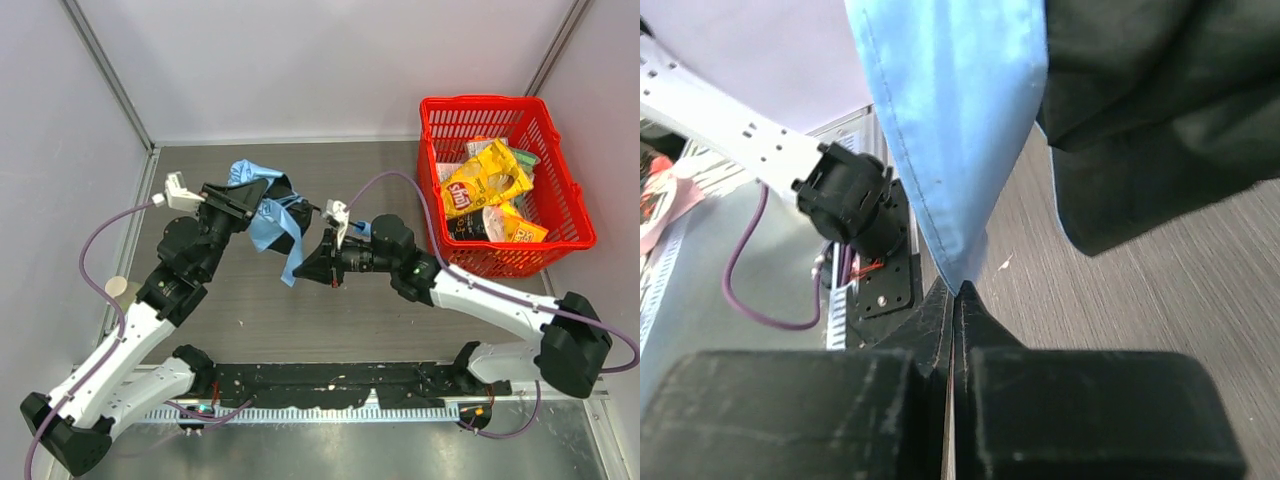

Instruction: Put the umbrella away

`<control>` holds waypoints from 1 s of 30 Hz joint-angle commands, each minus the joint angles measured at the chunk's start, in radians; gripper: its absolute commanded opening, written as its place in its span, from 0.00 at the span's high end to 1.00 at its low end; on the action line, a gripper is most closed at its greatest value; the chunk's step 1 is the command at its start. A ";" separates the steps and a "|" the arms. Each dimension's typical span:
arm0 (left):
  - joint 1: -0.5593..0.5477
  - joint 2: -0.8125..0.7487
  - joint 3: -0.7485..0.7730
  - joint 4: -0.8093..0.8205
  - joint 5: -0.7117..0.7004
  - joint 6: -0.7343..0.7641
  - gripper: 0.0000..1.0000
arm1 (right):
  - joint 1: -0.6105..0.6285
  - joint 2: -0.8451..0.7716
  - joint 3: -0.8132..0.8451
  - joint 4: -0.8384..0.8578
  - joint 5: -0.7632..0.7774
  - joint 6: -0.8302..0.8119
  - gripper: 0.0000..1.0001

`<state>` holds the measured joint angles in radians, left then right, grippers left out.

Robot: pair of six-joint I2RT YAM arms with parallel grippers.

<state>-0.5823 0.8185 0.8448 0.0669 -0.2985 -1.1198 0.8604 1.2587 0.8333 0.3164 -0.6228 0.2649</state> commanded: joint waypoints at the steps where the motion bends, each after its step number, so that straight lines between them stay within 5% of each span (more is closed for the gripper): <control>1: -0.001 -0.022 0.005 0.067 -0.077 -0.153 1.00 | 0.127 -0.035 0.004 0.070 0.323 0.022 0.99; 5: -0.001 -0.027 0.011 0.045 -0.132 -0.198 1.00 | 0.276 0.025 0.029 0.032 0.806 0.031 0.99; 15: -0.004 -0.013 0.062 -0.005 -0.131 -0.222 1.00 | 0.465 0.180 0.029 0.099 1.451 0.127 0.99; 18: -0.002 -0.021 0.083 -0.103 -0.125 -0.235 1.00 | 0.409 0.186 0.056 0.124 1.468 0.100 0.99; 24: -0.002 -0.039 0.102 -0.147 -0.136 -0.219 1.00 | 0.301 0.237 0.029 0.181 1.214 0.209 0.99; 30: -0.002 -0.044 0.031 -0.018 -0.091 -0.313 1.00 | 0.278 0.324 -0.009 0.355 1.053 0.194 0.99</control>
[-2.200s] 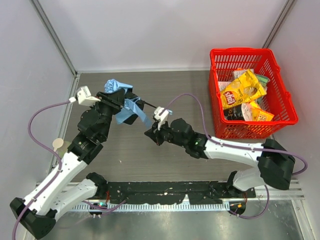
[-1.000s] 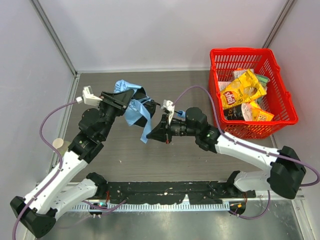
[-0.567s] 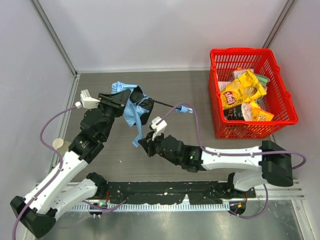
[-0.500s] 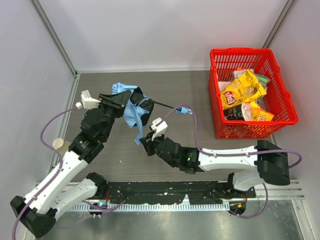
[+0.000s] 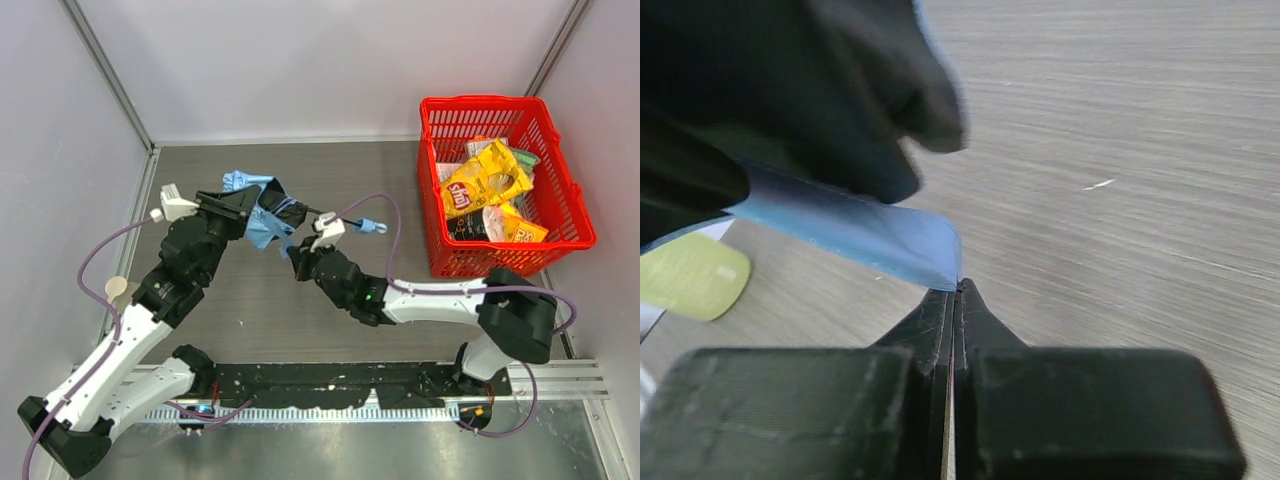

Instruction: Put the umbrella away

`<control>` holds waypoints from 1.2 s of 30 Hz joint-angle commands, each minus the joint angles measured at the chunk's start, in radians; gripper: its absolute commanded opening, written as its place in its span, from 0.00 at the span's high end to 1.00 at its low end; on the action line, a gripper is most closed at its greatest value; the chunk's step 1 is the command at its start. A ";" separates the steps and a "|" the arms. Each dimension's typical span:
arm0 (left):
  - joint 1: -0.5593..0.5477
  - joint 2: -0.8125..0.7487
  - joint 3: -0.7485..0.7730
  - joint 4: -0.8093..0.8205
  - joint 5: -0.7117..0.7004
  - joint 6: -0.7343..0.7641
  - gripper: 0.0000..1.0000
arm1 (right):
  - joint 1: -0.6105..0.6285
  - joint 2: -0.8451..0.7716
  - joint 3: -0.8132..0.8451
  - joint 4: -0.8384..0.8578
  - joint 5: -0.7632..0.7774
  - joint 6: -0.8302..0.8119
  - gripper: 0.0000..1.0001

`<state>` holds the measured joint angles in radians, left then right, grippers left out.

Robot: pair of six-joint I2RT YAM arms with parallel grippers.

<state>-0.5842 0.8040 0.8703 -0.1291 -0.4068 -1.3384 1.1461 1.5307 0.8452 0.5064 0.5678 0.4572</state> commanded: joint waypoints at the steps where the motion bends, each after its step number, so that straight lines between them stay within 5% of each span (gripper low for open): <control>1: -0.002 -0.028 -0.008 0.209 0.023 -0.114 1.00 | 0.010 0.066 -0.018 0.193 -0.150 -0.033 0.99; 7: 0.000 -0.022 -0.050 0.293 0.048 -0.228 1.00 | 0.070 0.141 0.068 0.219 0.016 -0.121 0.99; 12: -0.002 -0.026 -0.067 0.283 0.048 -0.349 1.00 | 0.083 0.256 -0.018 0.703 0.256 -0.312 0.99; 18: -0.002 -0.034 -0.034 0.181 0.066 -0.400 1.00 | 0.070 0.348 0.074 0.926 0.369 -0.505 0.99; 22: 0.000 -0.051 -0.016 0.132 0.043 -0.395 1.00 | 0.069 0.300 0.034 0.868 0.291 -0.480 0.97; 28: 0.000 -0.032 -0.005 0.109 0.034 -0.361 1.00 | 0.099 0.172 -0.118 0.727 0.230 -0.408 0.63; 36: -0.002 0.027 0.027 0.154 0.025 -0.271 1.00 | 0.127 -0.213 -0.338 -0.002 0.028 0.022 0.60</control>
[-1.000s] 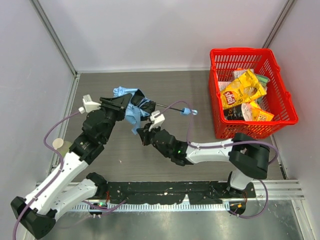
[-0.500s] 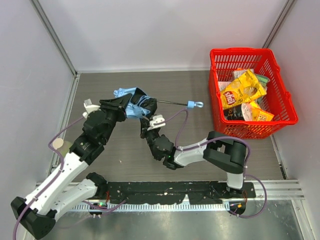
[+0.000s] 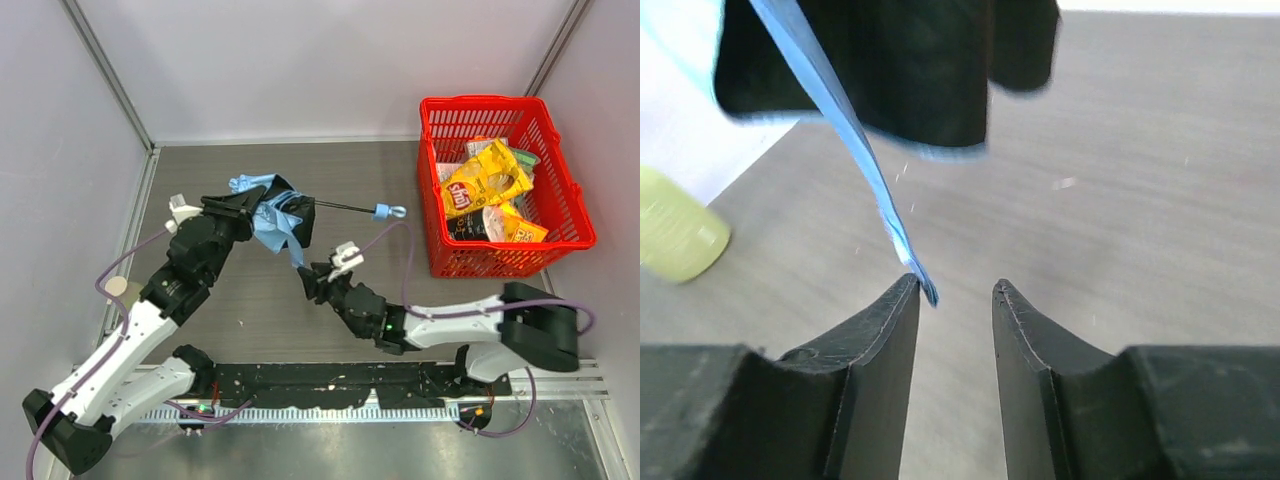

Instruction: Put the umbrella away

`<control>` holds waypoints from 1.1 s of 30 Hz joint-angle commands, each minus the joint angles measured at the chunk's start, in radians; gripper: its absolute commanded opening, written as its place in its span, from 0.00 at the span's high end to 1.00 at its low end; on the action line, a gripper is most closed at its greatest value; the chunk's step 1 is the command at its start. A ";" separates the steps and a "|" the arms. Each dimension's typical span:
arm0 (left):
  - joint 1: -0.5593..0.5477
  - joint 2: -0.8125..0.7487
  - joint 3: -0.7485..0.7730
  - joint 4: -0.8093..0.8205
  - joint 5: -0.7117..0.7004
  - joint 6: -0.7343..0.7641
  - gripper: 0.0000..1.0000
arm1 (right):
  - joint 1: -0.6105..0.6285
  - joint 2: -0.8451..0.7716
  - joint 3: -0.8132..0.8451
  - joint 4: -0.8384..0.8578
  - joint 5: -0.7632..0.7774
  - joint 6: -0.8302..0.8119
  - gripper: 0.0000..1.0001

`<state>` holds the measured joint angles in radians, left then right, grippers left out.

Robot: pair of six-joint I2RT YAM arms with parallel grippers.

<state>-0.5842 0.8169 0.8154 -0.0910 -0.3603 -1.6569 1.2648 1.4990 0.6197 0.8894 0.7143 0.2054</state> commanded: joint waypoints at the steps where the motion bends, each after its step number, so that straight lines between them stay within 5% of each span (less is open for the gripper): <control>1: -0.002 0.025 0.082 0.138 -0.025 0.064 1.00 | 0.008 -0.257 -0.138 -0.430 -0.172 0.302 0.60; 9: 0.003 0.117 0.103 0.237 0.039 0.123 1.00 | -0.044 -0.703 -0.267 -0.929 -0.361 0.586 0.55; 12: 0.004 0.125 0.108 0.244 0.095 0.138 1.00 | -0.273 -0.726 -0.249 -1.032 -0.597 0.630 0.55; 15: 0.006 0.111 0.100 0.228 0.148 0.141 1.00 | -0.409 -0.734 -0.242 -1.032 -0.789 0.634 0.55; 26: 0.012 -0.028 0.096 0.197 0.290 0.112 1.00 | -0.729 -0.827 -0.190 -1.015 -1.082 0.684 0.52; 33: 0.011 -0.012 0.106 0.275 0.501 0.023 1.00 | -0.779 -0.630 -0.084 -0.683 -1.374 0.644 0.41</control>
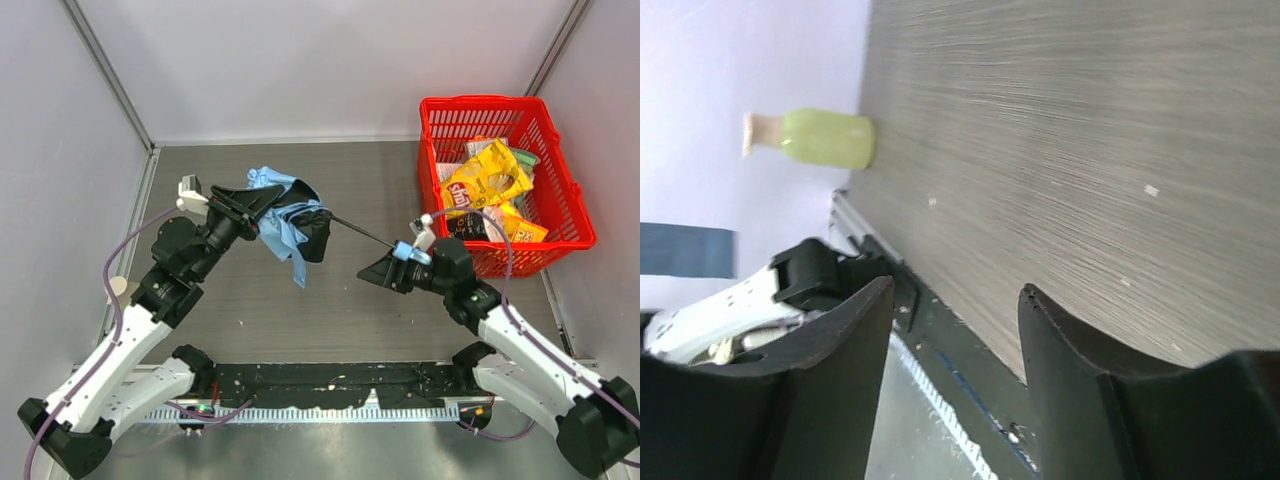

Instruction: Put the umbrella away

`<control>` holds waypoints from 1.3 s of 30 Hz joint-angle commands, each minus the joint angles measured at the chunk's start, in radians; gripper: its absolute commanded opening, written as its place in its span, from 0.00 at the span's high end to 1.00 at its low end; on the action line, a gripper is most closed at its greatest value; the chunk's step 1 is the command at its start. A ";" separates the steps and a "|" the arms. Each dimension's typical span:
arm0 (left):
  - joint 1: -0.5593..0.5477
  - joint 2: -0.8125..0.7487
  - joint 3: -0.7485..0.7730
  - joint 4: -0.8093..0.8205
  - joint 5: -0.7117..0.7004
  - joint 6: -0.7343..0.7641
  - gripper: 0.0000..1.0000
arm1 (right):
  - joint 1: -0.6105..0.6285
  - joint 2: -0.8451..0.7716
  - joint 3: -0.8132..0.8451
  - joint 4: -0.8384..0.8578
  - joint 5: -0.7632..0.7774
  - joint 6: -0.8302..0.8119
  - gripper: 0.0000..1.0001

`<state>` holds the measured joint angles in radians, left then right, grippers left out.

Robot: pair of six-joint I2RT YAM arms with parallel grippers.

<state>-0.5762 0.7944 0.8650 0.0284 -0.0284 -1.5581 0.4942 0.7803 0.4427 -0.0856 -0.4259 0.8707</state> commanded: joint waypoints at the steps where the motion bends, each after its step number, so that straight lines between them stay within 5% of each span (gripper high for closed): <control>1: 0.003 0.020 0.063 0.172 0.200 -0.085 1.00 | -0.006 0.109 0.102 0.315 -0.267 -0.025 0.35; 4: 0.003 0.035 0.094 0.193 0.257 -0.083 1.00 | -0.006 0.267 0.140 0.508 -0.411 0.042 0.31; 8: 0.004 0.042 0.153 0.143 0.317 -0.025 1.00 | -0.003 0.437 0.183 0.517 -0.456 0.200 0.36; 15: 0.004 0.080 0.138 0.189 0.450 0.001 1.00 | 0.001 0.429 0.218 0.313 -0.404 0.438 0.30; 24: 0.006 0.126 0.109 0.249 0.487 0.038 1.00 | 0.061 0.419 0.324 0.231 -0.402 0.310 0.28; 29: 0.006 0.120 0.092 0.277 0.433 0.024 1.00 | 0.147 0.346 0.239 0.256 -0.140 0.120 0.30; 34: 0.010 0.129 0.097 0.312 0.433 0.035 1.00 | 0.213 0.393 0.145 0.460 -0.071 0.336 0.31; 39: 0.012 0.115 0.088 0.291 0.348 0.092 1.00 | 0.314 0.418 0.076 0.602 0.027 0.805 0.30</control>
<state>-0.5728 0.9337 0.9440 0.2070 0.3927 -1.5013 0.7422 1.1969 0.5671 0.3153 -0.5262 1.2915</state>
